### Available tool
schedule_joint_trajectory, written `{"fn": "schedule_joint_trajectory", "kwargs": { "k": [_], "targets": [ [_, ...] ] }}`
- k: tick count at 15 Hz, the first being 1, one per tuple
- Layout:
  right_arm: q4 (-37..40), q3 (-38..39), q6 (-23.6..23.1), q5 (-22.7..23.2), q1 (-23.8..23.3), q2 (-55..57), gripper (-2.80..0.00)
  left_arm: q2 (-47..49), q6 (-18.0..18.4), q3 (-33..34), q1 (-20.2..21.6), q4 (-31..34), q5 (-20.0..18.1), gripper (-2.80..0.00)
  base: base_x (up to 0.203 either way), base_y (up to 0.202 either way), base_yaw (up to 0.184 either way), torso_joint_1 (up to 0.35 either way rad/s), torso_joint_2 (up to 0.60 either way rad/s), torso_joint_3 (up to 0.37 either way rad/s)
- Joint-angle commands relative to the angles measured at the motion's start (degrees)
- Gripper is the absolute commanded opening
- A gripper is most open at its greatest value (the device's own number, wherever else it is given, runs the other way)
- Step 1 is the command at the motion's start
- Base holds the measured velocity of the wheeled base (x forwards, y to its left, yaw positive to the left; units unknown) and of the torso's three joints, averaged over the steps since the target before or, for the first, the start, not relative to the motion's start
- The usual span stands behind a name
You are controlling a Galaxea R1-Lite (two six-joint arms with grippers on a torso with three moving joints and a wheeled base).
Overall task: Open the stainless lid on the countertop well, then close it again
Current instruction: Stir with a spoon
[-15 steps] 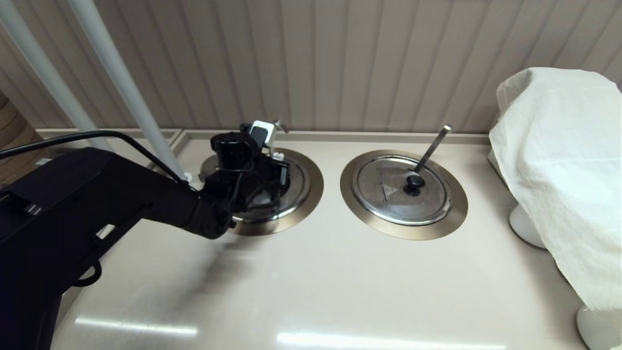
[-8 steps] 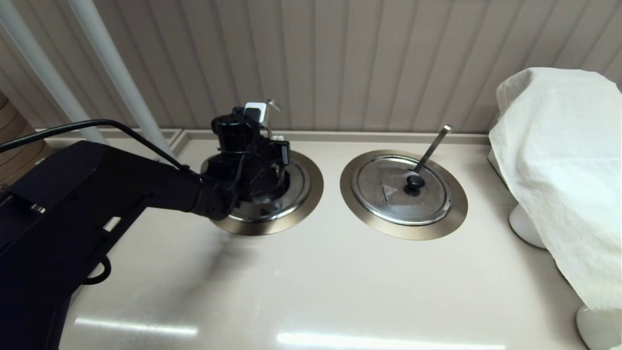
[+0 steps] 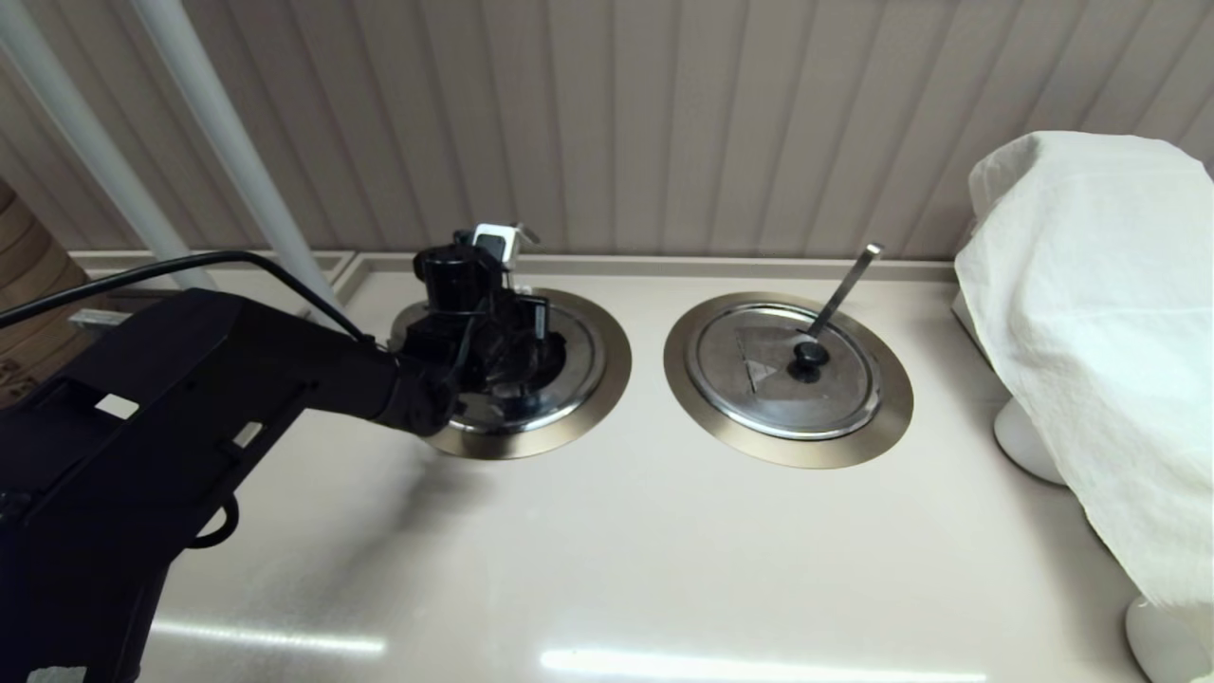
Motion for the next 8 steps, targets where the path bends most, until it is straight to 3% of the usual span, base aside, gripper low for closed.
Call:
{"fn": "schedule_joint_trajectory", "kwargs": {
  "k": [1, 5, 8],
  "targets": [
    [0.0, 0.0, 0.0, 0.0, 0.0, 0.0, 0.0, -1.4, 0.3, 1.4, 0.0, -0.3, -0.2, -2.8, 0.0, 0.0, 0.0, 0.0, 0.0, 0.0],
    [-0.1, 0.0, -0.1, 0.0, 0.0, 0.0, 0.0, -4.4, -2.4, 4.1, -0.7, 1.3, -5.8, -2.8, 0.0, 0.0, 0.0, 0.0, 0.0, 0.0],
    [0.0, 0.0, -0.1, 0.0, 0.0, 0.0, 0.0, -3.7, -6.9, 1.2, -1.0, 2.2, -6.4, -2.8, 0.0, 0.0, 0.0, 0.0, 0.0, 0.0]
  ]
}}
